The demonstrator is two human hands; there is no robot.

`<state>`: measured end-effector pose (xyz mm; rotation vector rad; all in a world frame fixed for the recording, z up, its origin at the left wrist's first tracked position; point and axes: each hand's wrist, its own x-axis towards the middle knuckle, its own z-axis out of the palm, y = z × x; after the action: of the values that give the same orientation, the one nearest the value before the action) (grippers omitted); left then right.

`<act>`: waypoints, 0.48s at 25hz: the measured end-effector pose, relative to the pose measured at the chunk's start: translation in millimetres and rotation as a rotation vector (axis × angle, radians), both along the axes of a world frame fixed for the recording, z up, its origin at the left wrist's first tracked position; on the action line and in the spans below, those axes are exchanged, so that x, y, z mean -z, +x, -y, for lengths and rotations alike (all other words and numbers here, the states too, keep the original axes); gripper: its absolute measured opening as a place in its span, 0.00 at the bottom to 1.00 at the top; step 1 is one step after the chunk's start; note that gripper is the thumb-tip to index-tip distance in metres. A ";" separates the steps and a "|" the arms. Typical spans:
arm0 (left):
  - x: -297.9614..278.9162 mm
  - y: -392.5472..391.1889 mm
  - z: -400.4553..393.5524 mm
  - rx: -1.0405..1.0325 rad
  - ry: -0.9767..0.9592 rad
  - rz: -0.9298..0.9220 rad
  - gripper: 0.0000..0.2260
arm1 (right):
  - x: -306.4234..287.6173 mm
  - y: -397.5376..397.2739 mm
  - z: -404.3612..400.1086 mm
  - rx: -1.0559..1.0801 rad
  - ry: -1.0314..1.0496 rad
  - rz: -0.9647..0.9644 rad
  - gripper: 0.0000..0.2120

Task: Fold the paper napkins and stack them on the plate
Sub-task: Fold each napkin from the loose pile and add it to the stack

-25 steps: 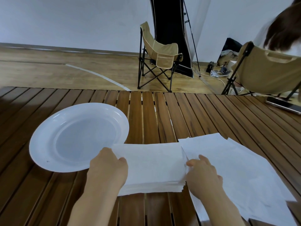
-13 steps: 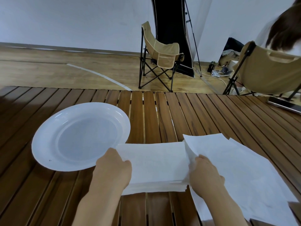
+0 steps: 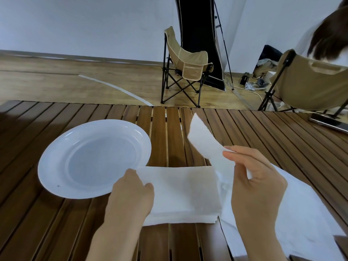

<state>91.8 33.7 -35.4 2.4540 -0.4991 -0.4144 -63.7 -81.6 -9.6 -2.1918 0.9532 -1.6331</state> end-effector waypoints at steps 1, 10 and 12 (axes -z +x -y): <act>-1.6 -0.6 -0.1 -0.003 -0.023 0.006 0.22 | -3.0 -0.1 -2.7 -0.034 -0.003 0.044 0.13; -21.9 -1.0 -0.4 -0.024 -0.325 0.210 0.12 | -17.9 8.9 -18.2 -0.274 0.243 0.363 0.17; -25.5 -2.2 2.8 0.010 -0.396 0.093 0.15 | -21.7 8.7 -18.7 -0.334 0.379 0.486 0.19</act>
<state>89.6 30.9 -9.9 2.0944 -0.5722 -0.1837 -55.0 -62.9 12.2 -1.5079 0.6469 -1.5607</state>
